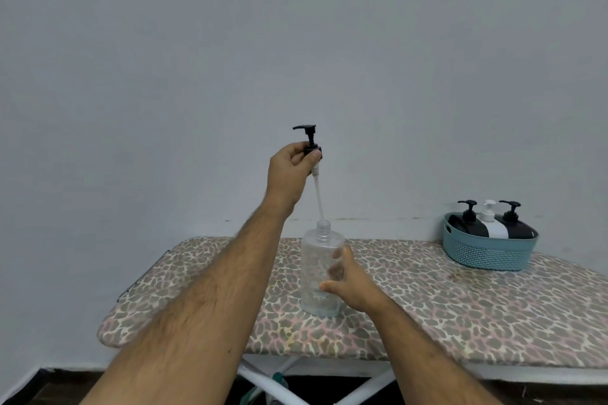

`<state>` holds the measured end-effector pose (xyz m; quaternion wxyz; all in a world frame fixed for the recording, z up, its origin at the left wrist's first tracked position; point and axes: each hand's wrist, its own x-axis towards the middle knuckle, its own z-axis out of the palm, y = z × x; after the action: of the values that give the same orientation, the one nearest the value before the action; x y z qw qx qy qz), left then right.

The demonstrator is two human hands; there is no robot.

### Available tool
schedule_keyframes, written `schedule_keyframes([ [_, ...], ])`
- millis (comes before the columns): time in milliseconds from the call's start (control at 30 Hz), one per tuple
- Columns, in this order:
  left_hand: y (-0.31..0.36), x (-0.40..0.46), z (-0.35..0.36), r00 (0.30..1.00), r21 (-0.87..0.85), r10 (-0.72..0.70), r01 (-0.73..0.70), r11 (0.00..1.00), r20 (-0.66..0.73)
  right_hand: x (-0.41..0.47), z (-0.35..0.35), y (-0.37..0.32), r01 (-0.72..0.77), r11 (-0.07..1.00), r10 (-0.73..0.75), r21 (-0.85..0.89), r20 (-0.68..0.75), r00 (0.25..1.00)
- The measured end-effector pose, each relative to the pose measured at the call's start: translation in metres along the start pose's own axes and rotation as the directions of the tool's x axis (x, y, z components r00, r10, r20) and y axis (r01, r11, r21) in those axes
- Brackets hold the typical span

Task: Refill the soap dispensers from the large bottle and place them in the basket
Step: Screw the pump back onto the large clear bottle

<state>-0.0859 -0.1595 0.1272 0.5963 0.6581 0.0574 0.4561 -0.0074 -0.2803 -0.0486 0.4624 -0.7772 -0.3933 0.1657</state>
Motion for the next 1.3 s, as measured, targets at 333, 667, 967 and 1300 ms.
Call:
schedule_keyframes([
  [333, -0.048, -0.028, -0.008, 0.971, 0.127, -0.135, 0.112, 0.986, 0.196, 0.004, -0.005, 0.001, -0.001, 0.999, 0.003, -0.035, 0.038, 0.999],
  [667, -0.080, -0.046, -0.020, 0.939, 0.194, -0.223, 0.175, 0.965, 0.262, 0.006, -0.006, 0.004, 0.004, 0.999, -0.002, -0.036, 0.042, 0.999],
  [967, -0.089, -0.052, -0.022, 0.943, 0.220, -0.242, 0.191, 0.956, 0.231, 0.007, -0.007, 0.007, -0.003, 0.999, 0.005, -0.037, 0.058, 0.998],
  [1300, -0.088, -0.048, -0.023, 0.958, 0.261, -0.241, 0.196, 0.945, 0.154, 0.017, -0.015, -0.001, -0.058, 0.997, 0.063, -0.041, 0.137, 0.989],
])
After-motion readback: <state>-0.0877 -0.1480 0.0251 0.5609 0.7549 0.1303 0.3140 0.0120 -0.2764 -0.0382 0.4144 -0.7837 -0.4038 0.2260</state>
